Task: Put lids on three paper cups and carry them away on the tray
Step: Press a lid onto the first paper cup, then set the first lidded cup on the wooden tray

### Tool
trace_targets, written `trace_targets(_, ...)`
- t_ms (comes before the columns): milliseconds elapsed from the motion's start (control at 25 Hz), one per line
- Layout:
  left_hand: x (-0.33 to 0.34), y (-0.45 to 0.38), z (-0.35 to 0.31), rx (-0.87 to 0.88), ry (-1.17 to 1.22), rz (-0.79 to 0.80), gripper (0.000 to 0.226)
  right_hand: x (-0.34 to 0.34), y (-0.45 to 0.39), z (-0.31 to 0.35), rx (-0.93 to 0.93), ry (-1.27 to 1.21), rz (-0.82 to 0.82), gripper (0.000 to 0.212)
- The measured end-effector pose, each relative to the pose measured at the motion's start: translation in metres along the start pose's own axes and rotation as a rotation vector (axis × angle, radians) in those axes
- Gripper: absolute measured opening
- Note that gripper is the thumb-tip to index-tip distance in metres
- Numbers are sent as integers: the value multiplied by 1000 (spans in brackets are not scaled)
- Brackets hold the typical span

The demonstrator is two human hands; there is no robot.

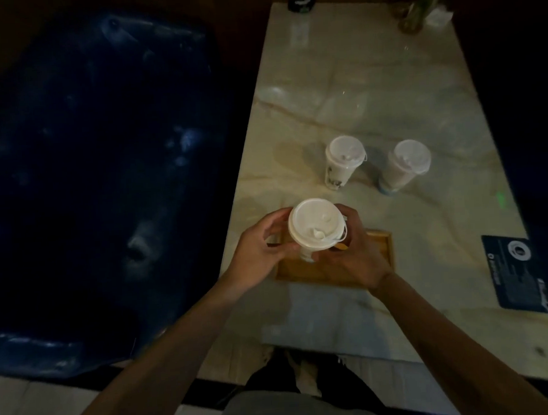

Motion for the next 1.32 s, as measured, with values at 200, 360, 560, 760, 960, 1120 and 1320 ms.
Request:
trace_targets(200,4,-15,40,-76,22,-11,71,25,-2,-30,13,36,-94,84)
trace_targets(360,3,-24,61,-90,13,-34,67,39,-11,-53,27,76,-135,79)
trace_targets(560,-3,-28,77,-123,0,-10,66,45,-20,-71,-13,157,-100,87)
trace_targets(760,-7,-28,76,-130,-34,-39,66,52,-22,-74,-57,185,-128,88)
trace_targets(960,-9,-29,80,-139,-66,-45,66,54,-19,-73,-50,165,-134,92)
trace_targets(1120,-9,-31,83,-148,-76,-36,64,55,-17,-77,-18,155,-116,89)
trace_targets(1320,-9,-30,91,-178,-94,1,61,54,-11,-80,92,85,-98,94)
Point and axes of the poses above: each hand's wrist, its own y-axis away from the middle knuckle, its own x-axis out of the palm, z = x × y, the point moved 4 cm from there along -y, towards the middle knuckle, and after that the axes turned 9 degrees about -x, right-handed, at the moved point
